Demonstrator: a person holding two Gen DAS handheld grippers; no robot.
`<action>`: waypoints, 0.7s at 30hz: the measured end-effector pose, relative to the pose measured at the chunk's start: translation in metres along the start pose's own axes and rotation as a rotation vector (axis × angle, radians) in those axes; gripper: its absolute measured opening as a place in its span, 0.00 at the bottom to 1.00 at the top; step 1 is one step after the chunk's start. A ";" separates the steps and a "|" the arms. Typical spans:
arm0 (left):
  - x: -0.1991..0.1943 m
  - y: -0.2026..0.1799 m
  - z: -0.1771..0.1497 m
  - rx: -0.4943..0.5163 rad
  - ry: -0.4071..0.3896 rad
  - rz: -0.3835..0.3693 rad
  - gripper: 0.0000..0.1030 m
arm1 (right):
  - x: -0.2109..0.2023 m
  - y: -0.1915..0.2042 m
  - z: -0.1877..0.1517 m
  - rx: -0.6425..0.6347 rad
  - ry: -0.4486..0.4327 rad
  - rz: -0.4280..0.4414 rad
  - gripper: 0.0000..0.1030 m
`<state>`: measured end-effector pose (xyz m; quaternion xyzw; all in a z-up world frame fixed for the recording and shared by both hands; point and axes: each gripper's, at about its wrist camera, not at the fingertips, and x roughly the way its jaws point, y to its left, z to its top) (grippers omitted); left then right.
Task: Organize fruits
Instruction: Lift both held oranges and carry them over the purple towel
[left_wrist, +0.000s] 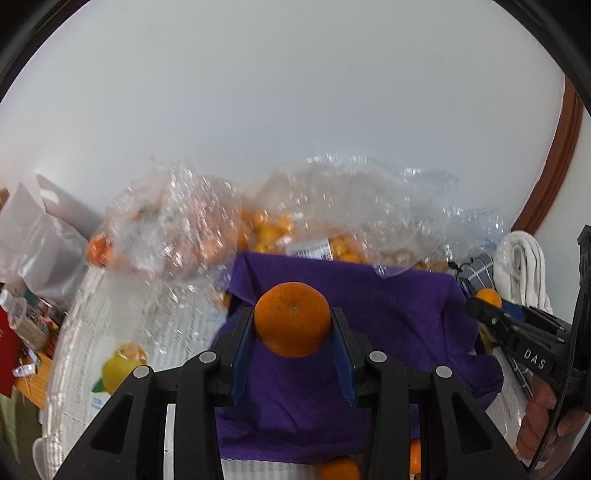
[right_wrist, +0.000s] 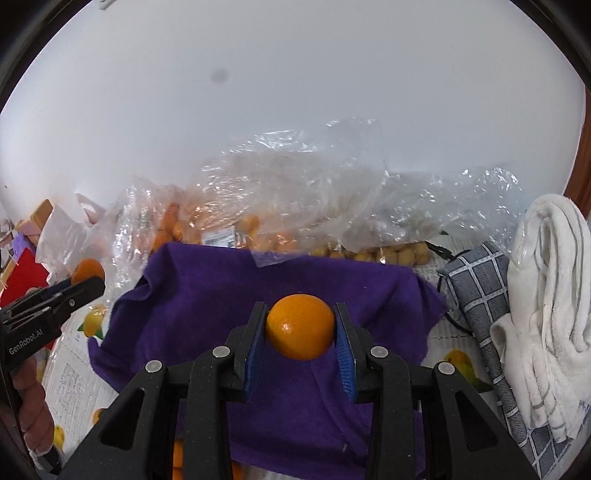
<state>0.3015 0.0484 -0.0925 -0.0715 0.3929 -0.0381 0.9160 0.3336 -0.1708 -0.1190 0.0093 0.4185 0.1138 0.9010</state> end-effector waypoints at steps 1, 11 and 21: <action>0.003 -0.001 -0.001 0.005 0.009 0.000 0.37 | 0.001 -0.003 -0.001 0.000 0.004 -0.001 0.34; 0.023 -0.003 -0.008 0.006 0.058 0.003 0.37 | 0.012 -0.020 -0.006 0.016 0.034 0.006 0.34; 0.027 -0.002 -0.009 0.006 0.069 0.004 0.37 | 0.020 -0.018 -0.011 -0.041 0.072 0.017 0.34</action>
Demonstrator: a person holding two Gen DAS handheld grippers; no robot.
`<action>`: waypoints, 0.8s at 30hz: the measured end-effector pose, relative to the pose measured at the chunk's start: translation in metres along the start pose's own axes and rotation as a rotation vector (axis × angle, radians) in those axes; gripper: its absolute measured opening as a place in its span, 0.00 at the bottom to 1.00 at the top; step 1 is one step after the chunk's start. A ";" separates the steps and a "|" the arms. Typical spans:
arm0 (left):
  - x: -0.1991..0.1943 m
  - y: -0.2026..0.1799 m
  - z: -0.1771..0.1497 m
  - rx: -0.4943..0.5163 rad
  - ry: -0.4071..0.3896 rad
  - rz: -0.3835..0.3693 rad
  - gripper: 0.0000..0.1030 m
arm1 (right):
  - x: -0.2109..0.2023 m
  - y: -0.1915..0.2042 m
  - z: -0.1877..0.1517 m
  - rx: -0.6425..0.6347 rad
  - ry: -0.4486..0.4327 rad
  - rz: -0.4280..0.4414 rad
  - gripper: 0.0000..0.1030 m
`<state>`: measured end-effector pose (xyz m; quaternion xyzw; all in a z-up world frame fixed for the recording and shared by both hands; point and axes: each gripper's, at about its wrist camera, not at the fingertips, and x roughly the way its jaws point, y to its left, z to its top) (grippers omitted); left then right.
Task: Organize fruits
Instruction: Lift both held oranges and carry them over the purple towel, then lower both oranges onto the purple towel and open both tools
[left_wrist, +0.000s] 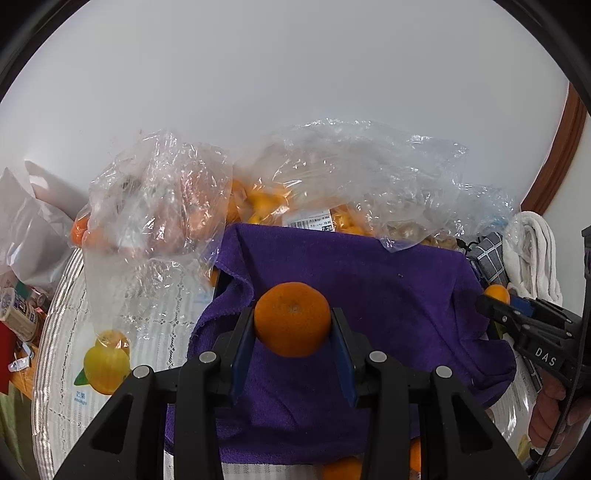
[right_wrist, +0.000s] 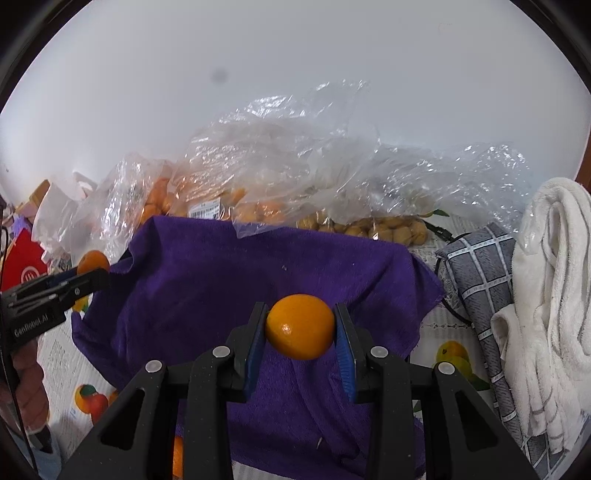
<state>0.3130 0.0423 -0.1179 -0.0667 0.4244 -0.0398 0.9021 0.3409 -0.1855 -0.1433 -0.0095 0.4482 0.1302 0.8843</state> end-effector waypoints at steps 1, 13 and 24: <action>0.000 0.000 0.000 -0.001 0.001 -0.001 0.37 | 0.002 0.000 -0.001 -0.005 0.007 0.001 0.34; 0.014 -0.004 -0.005 0.006 0.056 -0.004 0.37 | 0.025 0.001 -0.008 -0.022 0.084 -0.009 0.34; 0.029 -0.016 -0.014 0.043 0.108 0.018 0.37 | 0.040 -0.003 -0.011 -0.033 0.138 -0.028 0.34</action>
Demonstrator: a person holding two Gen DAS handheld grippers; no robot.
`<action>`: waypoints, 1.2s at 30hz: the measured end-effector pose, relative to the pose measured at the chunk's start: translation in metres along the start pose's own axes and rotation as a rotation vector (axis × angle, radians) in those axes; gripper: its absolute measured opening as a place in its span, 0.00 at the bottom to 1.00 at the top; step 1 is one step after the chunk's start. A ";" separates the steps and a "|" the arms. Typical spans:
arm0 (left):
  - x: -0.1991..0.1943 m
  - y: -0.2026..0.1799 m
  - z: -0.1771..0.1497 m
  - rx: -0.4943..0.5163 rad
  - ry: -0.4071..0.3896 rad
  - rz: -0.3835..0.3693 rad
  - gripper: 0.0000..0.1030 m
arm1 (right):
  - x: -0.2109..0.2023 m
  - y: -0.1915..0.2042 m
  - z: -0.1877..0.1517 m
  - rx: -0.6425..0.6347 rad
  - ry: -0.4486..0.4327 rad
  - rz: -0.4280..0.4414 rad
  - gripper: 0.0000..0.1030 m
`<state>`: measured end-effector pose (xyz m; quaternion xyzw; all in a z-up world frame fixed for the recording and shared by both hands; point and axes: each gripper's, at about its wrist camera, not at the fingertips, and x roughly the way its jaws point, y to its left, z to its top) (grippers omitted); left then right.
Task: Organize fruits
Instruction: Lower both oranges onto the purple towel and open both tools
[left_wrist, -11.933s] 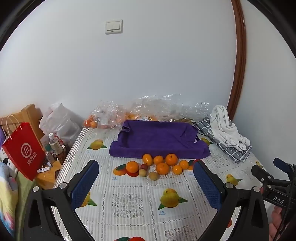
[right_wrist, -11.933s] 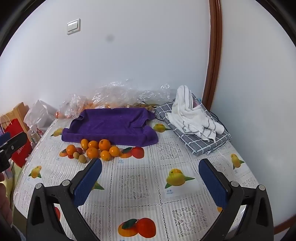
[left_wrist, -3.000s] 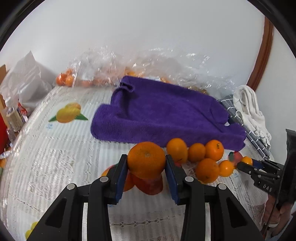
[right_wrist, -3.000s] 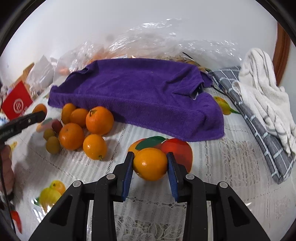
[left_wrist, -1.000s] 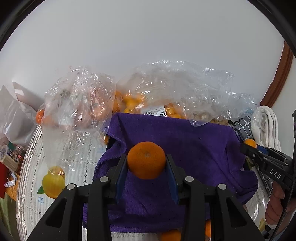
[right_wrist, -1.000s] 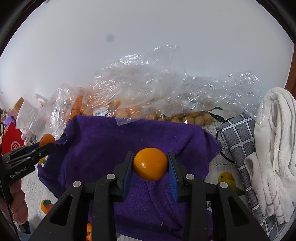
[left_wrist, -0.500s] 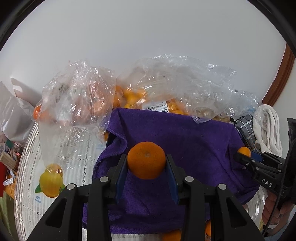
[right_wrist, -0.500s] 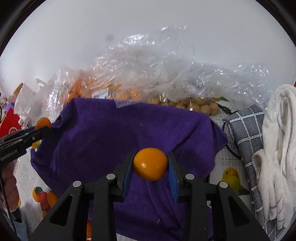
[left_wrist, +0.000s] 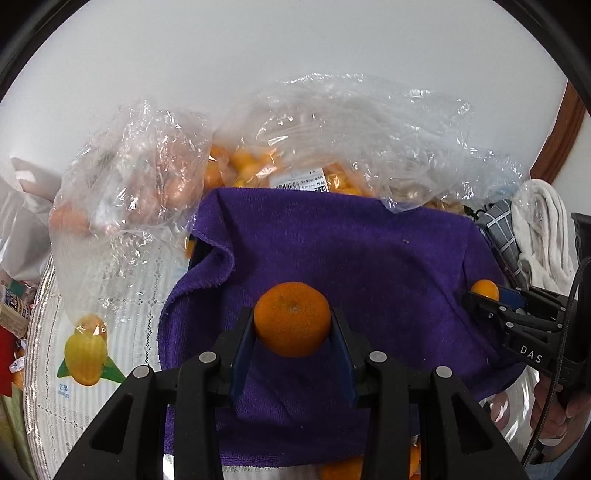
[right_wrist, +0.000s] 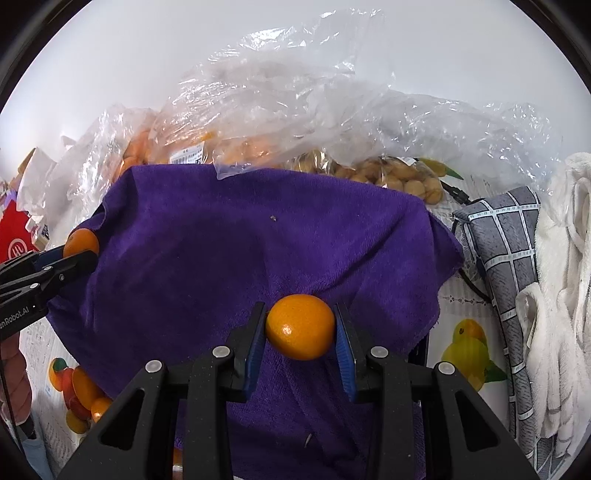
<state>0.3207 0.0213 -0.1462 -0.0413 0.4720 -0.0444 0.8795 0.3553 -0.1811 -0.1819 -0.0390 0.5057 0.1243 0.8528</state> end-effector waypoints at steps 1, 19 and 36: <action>0.001 0.000 0.000 0.001 0.004 0.002 0.37 | 0.001 0.000 0.000 -0.001 0.002 0.001 0.34; 0.017 -0.003 -0.002 0.019 0.079 0.035 0.37 | 0.011 0.007 -0.001 -0.020 0.040 -0.011 0.34; 0.008 -0.010 0.005 0.016 0.076 0.042 0.49 | -0.025 0.019 -0.001 -0.031 -0.052 -0.021 0.62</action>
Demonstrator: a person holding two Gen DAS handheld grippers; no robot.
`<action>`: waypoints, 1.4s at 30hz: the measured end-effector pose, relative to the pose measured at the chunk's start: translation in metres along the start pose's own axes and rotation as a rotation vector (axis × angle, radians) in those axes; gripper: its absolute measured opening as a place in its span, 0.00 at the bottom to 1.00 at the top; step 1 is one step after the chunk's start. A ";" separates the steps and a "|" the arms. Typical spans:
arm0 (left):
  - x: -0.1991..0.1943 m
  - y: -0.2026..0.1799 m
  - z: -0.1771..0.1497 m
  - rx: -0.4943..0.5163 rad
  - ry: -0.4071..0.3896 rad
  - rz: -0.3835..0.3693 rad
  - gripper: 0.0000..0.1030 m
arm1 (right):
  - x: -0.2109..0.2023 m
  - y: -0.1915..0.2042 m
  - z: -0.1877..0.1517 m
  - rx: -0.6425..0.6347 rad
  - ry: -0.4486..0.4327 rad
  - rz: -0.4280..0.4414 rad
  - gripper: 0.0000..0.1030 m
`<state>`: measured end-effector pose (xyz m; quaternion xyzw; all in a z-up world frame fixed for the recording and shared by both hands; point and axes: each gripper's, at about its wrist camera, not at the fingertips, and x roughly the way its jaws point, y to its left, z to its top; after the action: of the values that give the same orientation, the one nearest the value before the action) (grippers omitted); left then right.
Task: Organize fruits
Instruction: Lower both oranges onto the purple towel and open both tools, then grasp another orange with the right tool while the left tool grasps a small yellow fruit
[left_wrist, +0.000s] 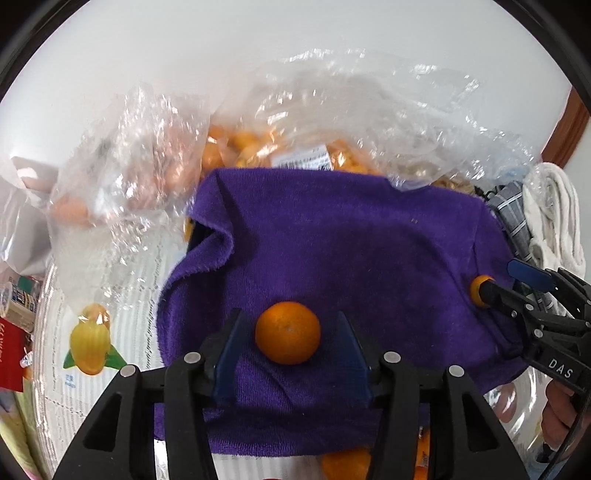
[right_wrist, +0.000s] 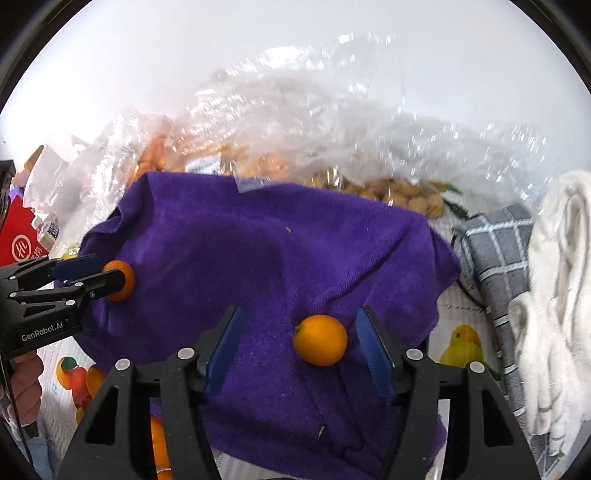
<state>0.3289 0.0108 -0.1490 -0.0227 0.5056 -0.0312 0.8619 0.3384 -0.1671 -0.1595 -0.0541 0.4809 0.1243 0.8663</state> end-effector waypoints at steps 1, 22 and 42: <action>-0.004 0.000 0.001 -0.002 -0.010 0.001 0.49 | -0.004 0.001 0.000 -0.001 -0.010 -0.008 0.63; -0.116 0.023 -0.032 -0.004 -0.240 -0.031 0.50 | -0.086 0.018 -0.096 0.118 -0.071 -0.037 0.55; -0.096 0.053 -0.137 -0.045 -0.216 -0.090 0.50 | -0.052 0.088 -0.146 -0.028 0.013 0.048 0.31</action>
<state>0.1643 0.0699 -0.1362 -0.0680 0.4087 -0.0560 0.9084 0.1685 -0.1226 -0.1906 -0.0553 0.4859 0.1514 0.8590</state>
